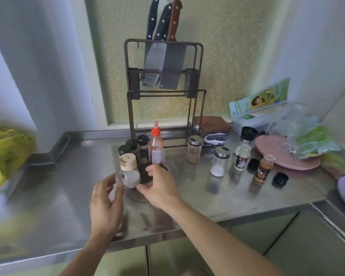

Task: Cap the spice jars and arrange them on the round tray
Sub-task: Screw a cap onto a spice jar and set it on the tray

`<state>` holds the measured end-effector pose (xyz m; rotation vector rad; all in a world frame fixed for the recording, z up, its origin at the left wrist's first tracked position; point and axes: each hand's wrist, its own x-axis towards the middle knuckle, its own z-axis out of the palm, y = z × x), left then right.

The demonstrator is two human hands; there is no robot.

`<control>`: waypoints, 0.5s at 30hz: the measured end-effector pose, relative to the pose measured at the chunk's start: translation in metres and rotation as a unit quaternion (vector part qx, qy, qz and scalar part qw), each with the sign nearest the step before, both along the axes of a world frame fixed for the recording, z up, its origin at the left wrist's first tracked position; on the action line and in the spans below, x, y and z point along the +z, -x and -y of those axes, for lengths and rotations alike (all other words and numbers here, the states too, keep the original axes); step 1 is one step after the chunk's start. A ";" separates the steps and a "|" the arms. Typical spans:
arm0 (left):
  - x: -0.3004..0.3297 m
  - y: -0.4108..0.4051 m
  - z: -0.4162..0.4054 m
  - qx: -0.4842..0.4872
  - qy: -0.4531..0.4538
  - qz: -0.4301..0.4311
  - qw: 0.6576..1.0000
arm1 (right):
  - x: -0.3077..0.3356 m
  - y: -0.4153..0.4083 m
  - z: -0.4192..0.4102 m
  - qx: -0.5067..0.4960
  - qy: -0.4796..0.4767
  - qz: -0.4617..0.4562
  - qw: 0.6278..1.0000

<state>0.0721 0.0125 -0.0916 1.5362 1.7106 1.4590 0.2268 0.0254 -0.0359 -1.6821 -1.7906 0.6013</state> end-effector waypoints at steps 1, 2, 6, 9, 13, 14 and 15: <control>0.005 -0.005 0.008 0.026 -0.033 -0.009 0.999 | 0.001 -0.012 0.006 -0.006 -0.016 -0.002 1.000; 0.012 -0.013 0.016 0.037 -0.065 -0.025 0.997 | 0.001 -0.026 0.012 -0.016 -0.030 -0.001 0.999; 0.038 -0.065 0.042 -0.069 -0.171 -0.098 0.978 | -0.004 -0.090 0.042 -0.078 -0.056 0.000 0.995; 0.042 -0.124 0.047 -0.206 -0.166 -0.103 0.959 | -0.010 -0.145 0.064 -0.143 -0.053 0.008 0.988; 0.026 -0.216 0.042 -0.295 -0.082 -0.099 0.947 | -0.018 -0.218 0.085 -0.256 -0.053 -0.001 0.965; 0.023 -0.240 0.039 -0.313 -0.060 -0.100 0.942 | -0.019 -0.236 0.085 -0.293 -0.056 0.000 0.954; 0.022 -0.262 0.036 -0.328 -0.036 -0.100 0.939 | -0.019 -0.255 0.085 -0.327 -0.063 0.002 0.943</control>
